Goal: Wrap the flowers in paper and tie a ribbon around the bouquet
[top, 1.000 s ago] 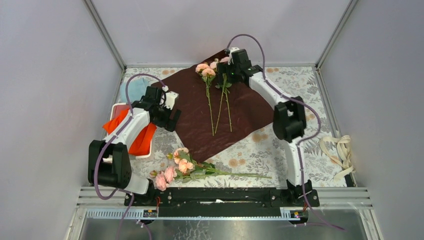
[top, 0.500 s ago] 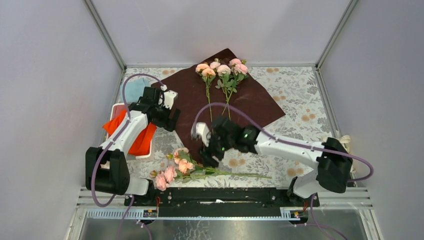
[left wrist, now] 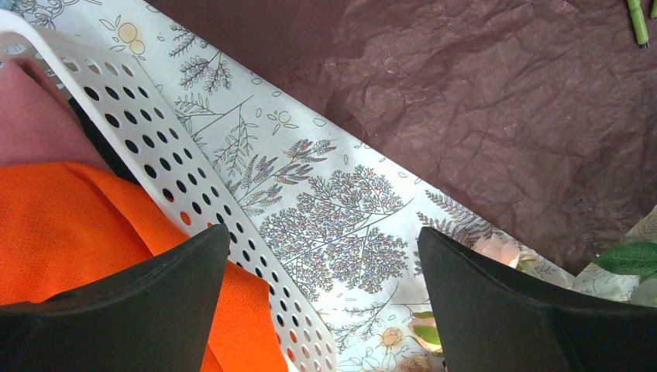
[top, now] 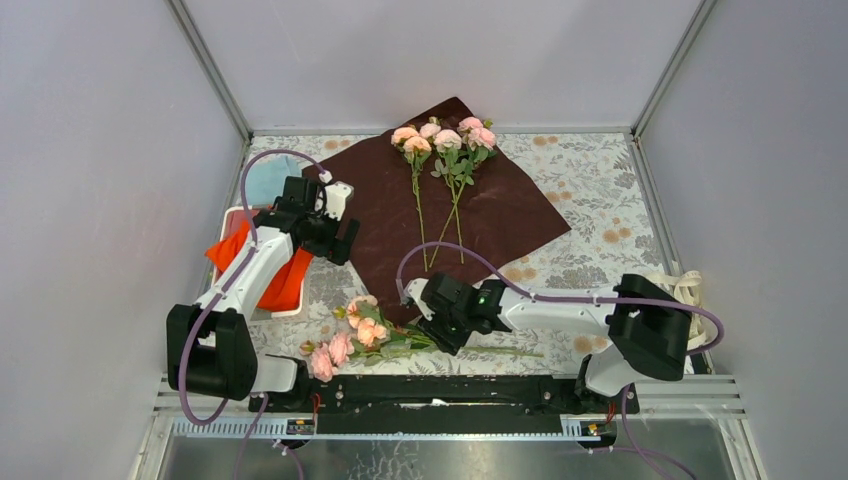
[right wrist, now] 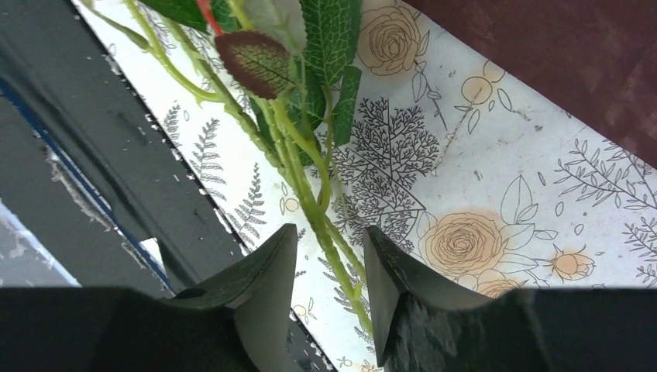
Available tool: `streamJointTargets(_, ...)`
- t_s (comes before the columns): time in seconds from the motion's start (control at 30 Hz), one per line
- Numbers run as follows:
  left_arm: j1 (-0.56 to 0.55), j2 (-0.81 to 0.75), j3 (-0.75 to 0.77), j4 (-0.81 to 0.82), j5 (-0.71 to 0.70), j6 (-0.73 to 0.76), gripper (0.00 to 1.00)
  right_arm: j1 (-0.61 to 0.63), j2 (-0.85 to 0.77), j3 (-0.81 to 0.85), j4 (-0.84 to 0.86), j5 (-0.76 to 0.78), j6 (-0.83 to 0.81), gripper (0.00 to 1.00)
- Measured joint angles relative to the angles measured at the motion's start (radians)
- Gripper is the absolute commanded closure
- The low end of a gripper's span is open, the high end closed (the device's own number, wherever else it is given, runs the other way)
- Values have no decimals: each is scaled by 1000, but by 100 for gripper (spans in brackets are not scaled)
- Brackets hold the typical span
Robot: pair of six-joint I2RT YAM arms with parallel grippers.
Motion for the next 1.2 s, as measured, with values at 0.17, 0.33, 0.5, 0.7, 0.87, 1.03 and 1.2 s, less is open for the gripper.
streamJointTargets(0.17,0,0,0,0,0,0,2,0,36,0,2,26,8,69)
streamJointTargets(0.33,0,0,0,0,0,0,1,0,41,0,8,53,10,83)
streamJointTargets(0.5,0,2,0,0,0,0,1,0,59,1,7,55,-6,100)
streamJointTargets(0.7,15,2,10,-8,-12,0,2,-1,-8,72,-86,50,-36,100)
streamJointTargets(0.87,100,-7,105,-26,-39,-2,1,-60,-191,176,-96,-10,-12,100)
streamJointTargets(1.03,183,-37,211,-13,-54,-26,2,-309,-251,195,98,-43,165,100)
streamJointTargets(1.2,193,-33,218,-13,-28,-44,2,-444,-46,240,409,60,394,100)
